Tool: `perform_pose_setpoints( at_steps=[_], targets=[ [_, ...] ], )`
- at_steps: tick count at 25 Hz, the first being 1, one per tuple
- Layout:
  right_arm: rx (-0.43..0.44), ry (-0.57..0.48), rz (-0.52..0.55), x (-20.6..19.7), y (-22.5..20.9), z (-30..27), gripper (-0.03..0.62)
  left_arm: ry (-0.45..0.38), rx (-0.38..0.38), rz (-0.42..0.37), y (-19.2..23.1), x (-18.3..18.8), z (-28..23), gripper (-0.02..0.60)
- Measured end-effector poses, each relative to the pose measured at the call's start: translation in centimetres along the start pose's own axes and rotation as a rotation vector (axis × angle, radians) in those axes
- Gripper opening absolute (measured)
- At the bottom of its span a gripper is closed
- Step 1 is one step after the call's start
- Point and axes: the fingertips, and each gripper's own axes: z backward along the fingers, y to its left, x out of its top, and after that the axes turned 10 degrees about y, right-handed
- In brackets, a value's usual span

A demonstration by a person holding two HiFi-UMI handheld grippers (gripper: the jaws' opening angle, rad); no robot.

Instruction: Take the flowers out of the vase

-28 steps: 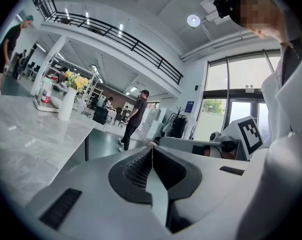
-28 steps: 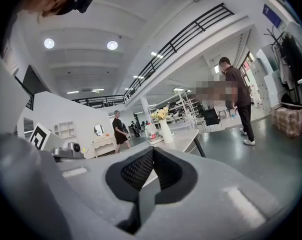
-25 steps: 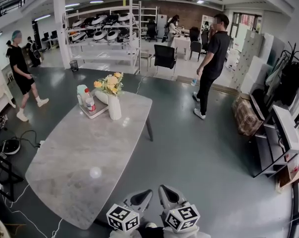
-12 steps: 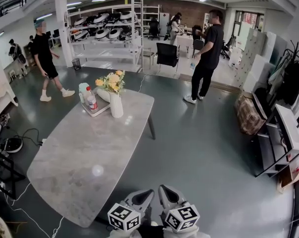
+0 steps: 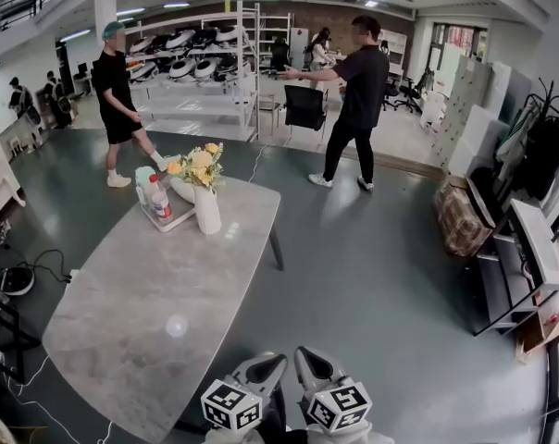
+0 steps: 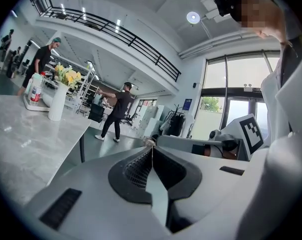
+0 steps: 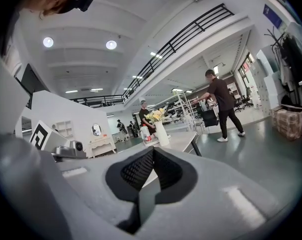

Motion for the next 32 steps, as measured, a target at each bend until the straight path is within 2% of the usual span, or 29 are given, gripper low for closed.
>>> perform_pose_setpoints(
  at_steps=[12,32],
  targets=[
    [-0.013,0.017,0.01,2.7,-4.3,-6.8,0.0,0.016,-0.026,0.018,6.3,3.4,-5.6,0.008],
    [0.007,0.023,0.003,12.2,-10.8,-21.0,0.0,-0.007,0.021,0.021,19.5,15.1,-12.3,0.008]
  ],
)
